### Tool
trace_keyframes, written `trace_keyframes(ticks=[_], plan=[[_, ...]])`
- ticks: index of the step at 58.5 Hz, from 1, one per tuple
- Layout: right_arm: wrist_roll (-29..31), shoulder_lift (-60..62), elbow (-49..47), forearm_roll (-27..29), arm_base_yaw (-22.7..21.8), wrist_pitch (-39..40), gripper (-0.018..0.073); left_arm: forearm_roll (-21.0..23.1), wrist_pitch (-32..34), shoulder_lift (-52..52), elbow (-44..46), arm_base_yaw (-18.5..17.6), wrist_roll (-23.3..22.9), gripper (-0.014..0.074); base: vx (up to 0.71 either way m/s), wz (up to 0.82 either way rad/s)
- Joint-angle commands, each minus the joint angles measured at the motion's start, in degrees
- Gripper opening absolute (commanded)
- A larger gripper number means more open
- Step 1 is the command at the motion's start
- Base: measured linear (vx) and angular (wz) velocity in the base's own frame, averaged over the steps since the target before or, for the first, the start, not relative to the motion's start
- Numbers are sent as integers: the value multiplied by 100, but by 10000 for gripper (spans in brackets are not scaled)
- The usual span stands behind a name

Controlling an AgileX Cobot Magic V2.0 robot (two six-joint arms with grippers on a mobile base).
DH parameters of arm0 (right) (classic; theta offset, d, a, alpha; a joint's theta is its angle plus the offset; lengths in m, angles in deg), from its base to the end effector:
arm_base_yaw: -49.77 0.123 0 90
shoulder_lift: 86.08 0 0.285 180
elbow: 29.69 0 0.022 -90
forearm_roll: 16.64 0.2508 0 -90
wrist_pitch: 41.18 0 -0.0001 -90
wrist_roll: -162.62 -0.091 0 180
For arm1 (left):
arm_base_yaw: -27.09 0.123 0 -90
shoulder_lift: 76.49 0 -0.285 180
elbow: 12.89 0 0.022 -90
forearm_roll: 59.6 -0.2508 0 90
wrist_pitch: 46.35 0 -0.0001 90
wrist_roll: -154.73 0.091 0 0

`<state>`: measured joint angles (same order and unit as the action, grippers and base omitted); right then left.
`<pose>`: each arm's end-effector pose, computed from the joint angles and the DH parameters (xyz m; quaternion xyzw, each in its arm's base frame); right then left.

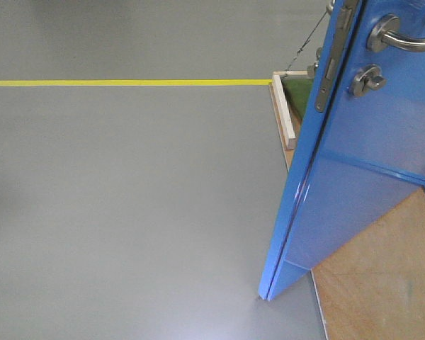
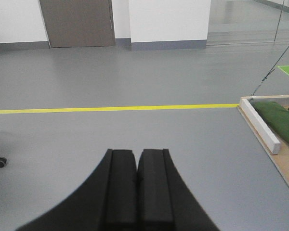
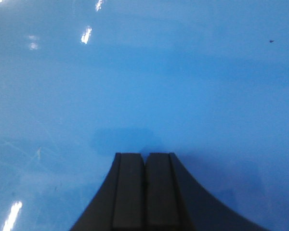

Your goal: Move to blue door and open it

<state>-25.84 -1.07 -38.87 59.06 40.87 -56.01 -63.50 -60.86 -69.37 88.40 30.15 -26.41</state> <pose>0.3606 -0.0335 0.4478 0.4439 0.5470 0.4977 0.5061 0.0551 0.0045 0.1821 -0.0083 0.7677 0.0384 0.6396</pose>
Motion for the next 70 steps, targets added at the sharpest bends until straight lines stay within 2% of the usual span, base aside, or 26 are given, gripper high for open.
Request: trace_keyframes(ticks=[1, 70], plan=[[45, 178, -187, 98, 13, 103, 11, 15, 460, -79, 153, -18, -39, 73, 2, 7], [45, 178, -187, 92, 13, 109, 11, 15, 460, -79, 153, -18, -39, 73, 10, 10]])
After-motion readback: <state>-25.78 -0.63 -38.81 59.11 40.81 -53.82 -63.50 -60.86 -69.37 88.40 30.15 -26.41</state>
